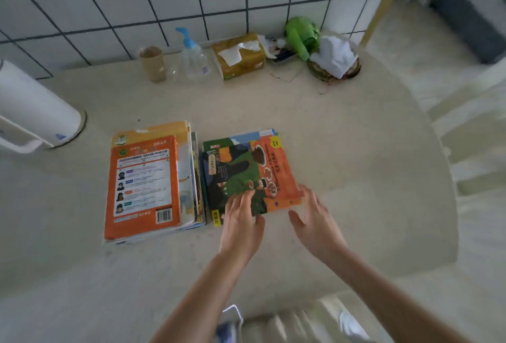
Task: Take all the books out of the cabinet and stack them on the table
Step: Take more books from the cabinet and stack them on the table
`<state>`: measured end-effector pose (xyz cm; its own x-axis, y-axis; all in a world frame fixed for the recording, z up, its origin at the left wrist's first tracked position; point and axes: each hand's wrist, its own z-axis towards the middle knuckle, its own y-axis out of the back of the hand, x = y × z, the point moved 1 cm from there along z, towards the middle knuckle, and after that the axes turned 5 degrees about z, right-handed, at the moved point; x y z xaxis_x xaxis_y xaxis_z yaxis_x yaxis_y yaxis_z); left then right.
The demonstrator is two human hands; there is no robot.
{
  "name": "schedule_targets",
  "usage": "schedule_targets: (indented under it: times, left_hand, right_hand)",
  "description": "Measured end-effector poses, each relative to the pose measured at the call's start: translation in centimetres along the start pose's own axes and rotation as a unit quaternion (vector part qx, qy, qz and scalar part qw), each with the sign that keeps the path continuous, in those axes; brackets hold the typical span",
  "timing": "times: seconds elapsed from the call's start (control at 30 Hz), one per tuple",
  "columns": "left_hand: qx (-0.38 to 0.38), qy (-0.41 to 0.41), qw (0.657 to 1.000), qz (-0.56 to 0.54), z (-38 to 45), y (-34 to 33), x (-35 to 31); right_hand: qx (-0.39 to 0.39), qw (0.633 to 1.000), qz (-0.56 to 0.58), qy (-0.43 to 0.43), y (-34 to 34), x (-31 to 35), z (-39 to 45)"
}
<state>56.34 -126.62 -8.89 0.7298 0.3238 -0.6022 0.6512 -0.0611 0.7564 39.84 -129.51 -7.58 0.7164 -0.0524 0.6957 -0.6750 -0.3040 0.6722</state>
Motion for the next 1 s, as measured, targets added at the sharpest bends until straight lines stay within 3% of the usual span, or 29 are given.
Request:
schedule_targets:
  times: [0.27, 0.43, 0.77, 1.0]
  left_hand:
    - [0.085, -0.163, 0.983, -0.008, -5.0, -1.2, -0.4]
    - [0.148, -0.265, 0.953, 0.007, -8.6, -3.0, -1.0]
    - [0.338, -0.402, 0.851, 0.022, -22.0, -7.2, -5.4]
    - [0.496, -0.461, 0.729, 0.102, -37.1, -13.8, -6.1]
  right_hand:
    - [-0.143, 0.980, -0.009, -0.135, -0.8, -2.0, -10.2]
    - [-0.234, 0.953, 0.008, -0.191, -1.9, -2.8, -18.3]
    - [-0.383, 0.855, 0.066, -0.345, -6.5, -4.0, -38.4]
    - [-0.460, 0.747, 0.122, -0.464, -12.1, -5.5, -55.4]
